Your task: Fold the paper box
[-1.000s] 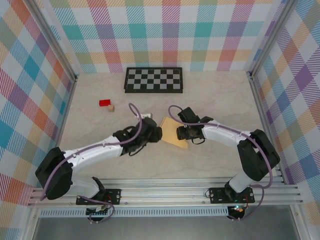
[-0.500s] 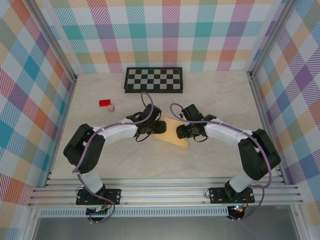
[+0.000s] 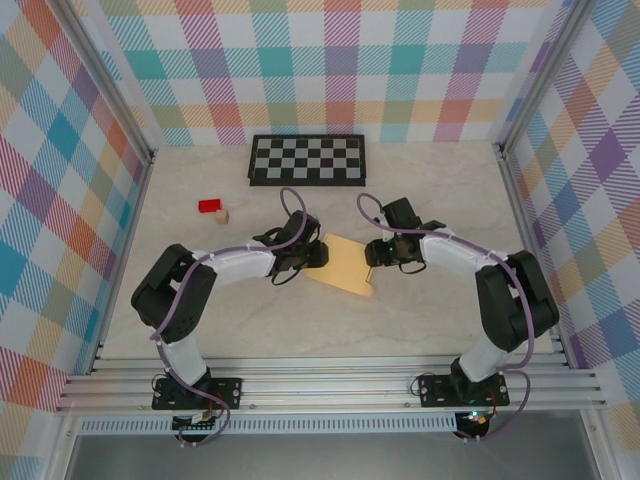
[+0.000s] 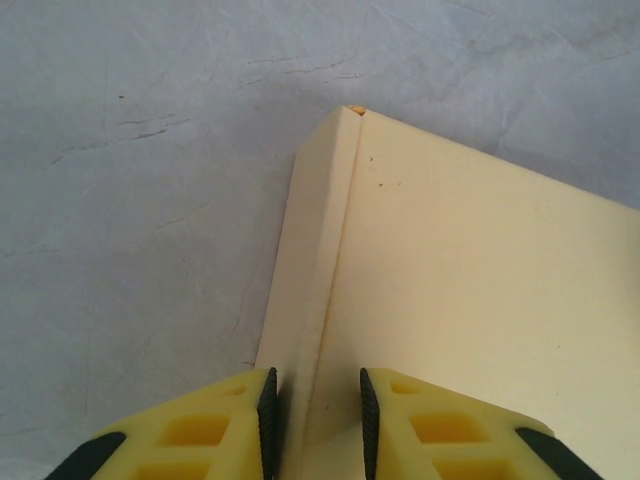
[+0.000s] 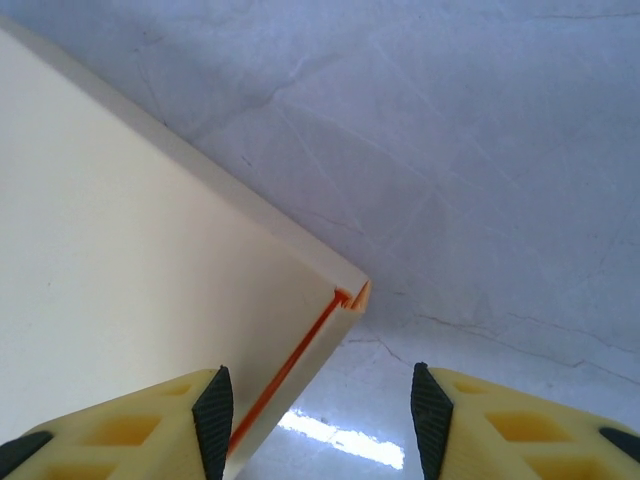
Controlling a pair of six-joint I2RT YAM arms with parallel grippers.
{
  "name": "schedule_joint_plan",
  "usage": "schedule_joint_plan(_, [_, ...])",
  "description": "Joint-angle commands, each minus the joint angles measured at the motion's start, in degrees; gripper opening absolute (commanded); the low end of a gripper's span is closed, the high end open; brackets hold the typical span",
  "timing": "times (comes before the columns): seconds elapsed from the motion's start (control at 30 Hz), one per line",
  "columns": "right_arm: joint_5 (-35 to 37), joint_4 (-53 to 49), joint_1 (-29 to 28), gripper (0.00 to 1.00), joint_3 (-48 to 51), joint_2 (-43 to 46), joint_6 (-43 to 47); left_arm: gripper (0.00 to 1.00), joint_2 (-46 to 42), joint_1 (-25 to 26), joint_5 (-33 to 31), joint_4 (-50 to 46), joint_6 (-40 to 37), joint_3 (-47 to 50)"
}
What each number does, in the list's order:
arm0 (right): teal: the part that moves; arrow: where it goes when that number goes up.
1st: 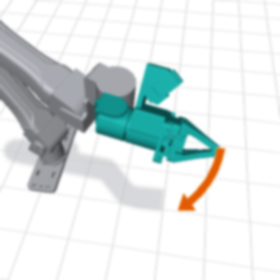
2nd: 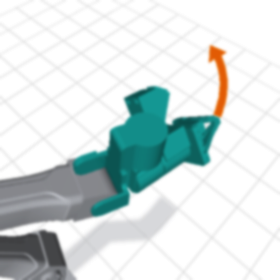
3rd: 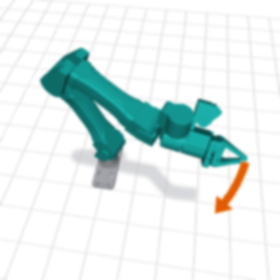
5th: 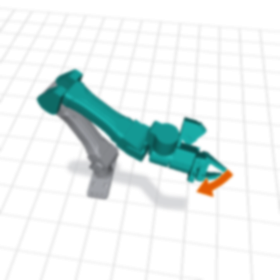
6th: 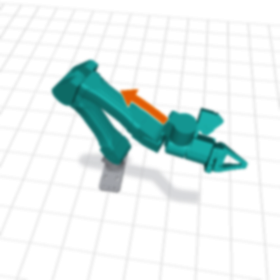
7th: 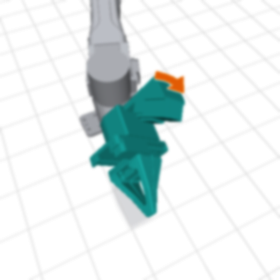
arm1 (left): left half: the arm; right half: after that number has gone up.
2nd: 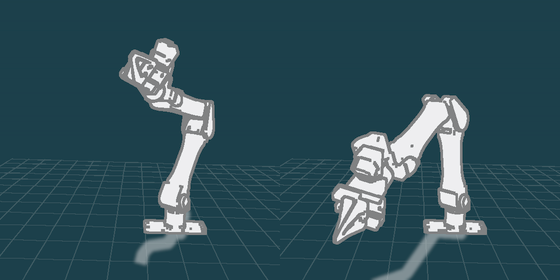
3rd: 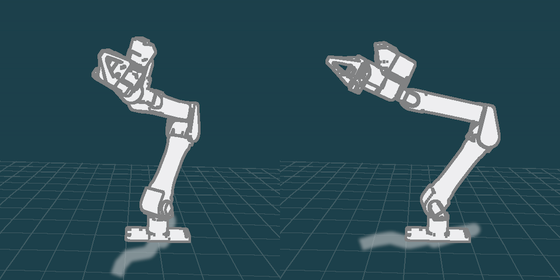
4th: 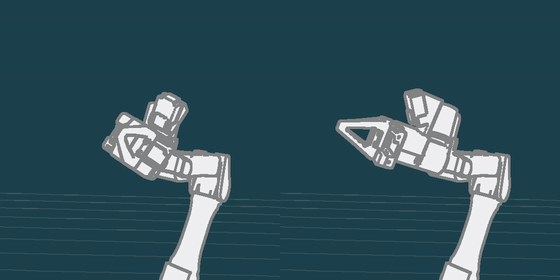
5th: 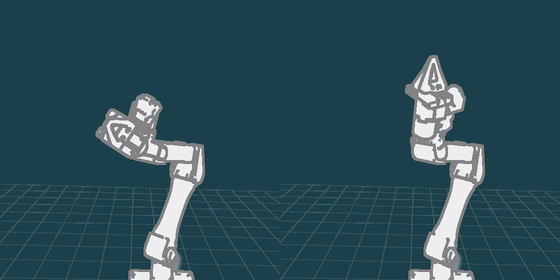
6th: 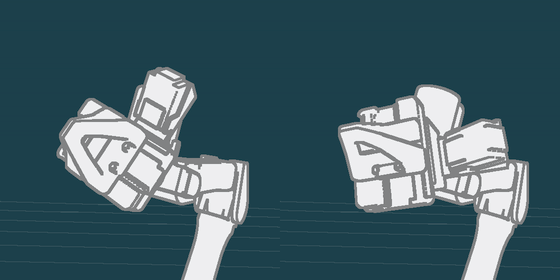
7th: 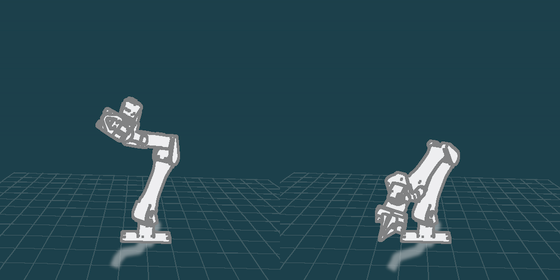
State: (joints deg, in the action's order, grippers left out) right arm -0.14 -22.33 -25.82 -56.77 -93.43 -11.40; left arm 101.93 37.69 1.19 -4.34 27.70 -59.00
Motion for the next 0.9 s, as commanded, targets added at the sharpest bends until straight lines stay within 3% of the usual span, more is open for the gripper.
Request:
schedule_joint_plan(0.0, [-2.66,-1.90,0.10,0.52,-4.04,0.87,-2.50,0.24,1.87,-0.88,-2.52,-6.46,1.95,2.15])
schedule_joint_plan(0.17, [-5.59,-6.77,-0.09,0.50,-5.10,3.62,-12.05,0.19,0.21,-0.78,-4.31,-7.27,5.80,1.64])
schedule_joint_plan(0.37, [-5.53,-5.19,-0.46,0.50,1.61,7.42,-17.07,0.19,0.16,-0.32,-5.06,-7.41,8.32,2.25])
schedule_joint_plan(0.63, [-10.77,-0.04,-1.42,0.45,3.42,2.59,-17.62,0.19,-0.09,1.80,-5.31,-6.96,10.73,2.24])
schedule_joint_plan(0.87, [-8.12,-0.08,-1.34,0.37,-1.14,-4.35,-14.45,0.16,1.69,2.30,-6.19,-8.01,9.87,-0.02])
